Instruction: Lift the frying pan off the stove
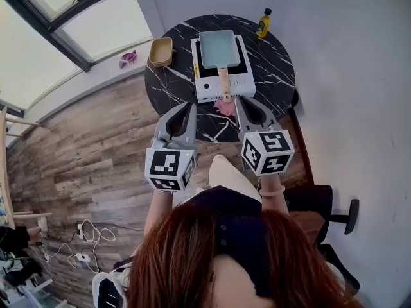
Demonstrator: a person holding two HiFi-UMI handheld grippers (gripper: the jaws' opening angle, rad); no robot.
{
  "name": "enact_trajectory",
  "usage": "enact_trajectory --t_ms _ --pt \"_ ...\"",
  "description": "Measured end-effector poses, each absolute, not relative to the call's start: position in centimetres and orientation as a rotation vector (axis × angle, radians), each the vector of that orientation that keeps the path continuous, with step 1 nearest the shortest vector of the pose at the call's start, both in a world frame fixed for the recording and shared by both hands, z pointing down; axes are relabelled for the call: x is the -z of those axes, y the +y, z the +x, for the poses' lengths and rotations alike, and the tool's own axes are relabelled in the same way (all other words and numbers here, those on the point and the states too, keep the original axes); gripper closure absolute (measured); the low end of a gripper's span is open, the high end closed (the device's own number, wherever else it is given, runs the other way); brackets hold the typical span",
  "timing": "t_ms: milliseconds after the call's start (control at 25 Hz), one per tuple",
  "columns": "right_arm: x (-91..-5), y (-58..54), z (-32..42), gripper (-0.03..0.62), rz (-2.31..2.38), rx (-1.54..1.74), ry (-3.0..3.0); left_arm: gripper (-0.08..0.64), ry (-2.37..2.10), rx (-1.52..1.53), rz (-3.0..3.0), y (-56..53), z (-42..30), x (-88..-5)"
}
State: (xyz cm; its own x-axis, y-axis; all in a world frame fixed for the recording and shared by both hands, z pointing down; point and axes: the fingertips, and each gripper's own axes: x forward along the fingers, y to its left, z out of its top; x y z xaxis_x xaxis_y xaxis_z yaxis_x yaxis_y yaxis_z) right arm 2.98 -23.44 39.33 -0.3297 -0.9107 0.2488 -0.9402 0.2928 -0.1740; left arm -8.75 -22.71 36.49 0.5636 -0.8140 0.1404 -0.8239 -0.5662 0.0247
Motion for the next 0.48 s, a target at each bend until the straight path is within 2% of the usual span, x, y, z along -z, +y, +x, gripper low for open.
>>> enact_trajectory --t_ms 480 --pt "-41.0 -27.6 4.4 0.540 1.706 -0.514 -2.414 0.548 -1.429 -0.205 2.666 -26.5 -7.4 -36.9"
